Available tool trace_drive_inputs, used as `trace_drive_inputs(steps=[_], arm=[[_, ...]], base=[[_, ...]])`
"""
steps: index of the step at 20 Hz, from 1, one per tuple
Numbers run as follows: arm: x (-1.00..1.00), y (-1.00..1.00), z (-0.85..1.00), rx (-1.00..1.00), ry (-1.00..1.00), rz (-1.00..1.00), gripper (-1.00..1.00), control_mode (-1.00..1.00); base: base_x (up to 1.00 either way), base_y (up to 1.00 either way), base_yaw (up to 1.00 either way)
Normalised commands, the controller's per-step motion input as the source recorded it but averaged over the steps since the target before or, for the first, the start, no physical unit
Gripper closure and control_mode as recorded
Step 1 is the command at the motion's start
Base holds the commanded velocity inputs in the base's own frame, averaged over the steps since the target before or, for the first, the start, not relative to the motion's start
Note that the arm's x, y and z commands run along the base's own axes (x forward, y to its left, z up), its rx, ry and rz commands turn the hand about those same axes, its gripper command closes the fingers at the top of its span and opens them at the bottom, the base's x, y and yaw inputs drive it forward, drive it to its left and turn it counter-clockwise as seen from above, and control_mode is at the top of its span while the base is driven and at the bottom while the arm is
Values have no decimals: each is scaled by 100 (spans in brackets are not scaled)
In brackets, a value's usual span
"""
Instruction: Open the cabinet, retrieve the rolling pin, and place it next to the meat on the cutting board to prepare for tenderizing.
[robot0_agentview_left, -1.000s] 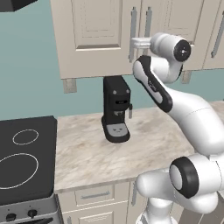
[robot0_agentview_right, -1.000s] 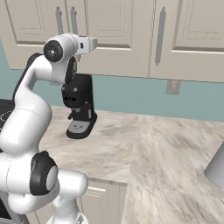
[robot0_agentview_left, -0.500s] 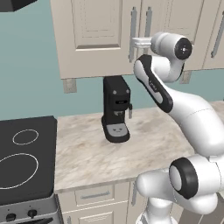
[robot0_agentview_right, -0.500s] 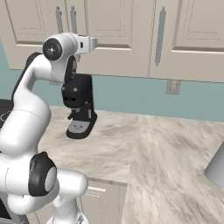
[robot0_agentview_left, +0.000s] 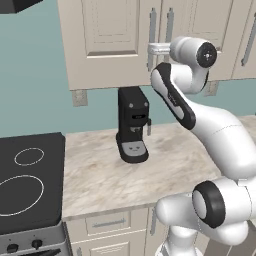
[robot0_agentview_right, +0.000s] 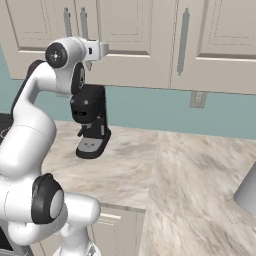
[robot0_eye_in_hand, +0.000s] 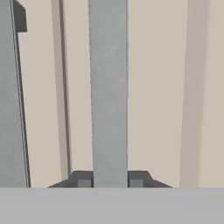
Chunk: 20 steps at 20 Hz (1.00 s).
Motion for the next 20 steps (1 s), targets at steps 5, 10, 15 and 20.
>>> trace_drive_inputs(steps=[5, 10, 15, 20], arm=[[9, 17, 0, 0, 9, 0, 100, -100], [0, 2, 0, 0, 2, 0, 100, -100], [8, 3, -4, 0, 0, 1, 100, -100], [8, 0, -9, 0, 0, 3, 100, -100]], base=[[0, 0, 0], [0, 0, 0], [0, 0, 0], [0, 0, 0]])
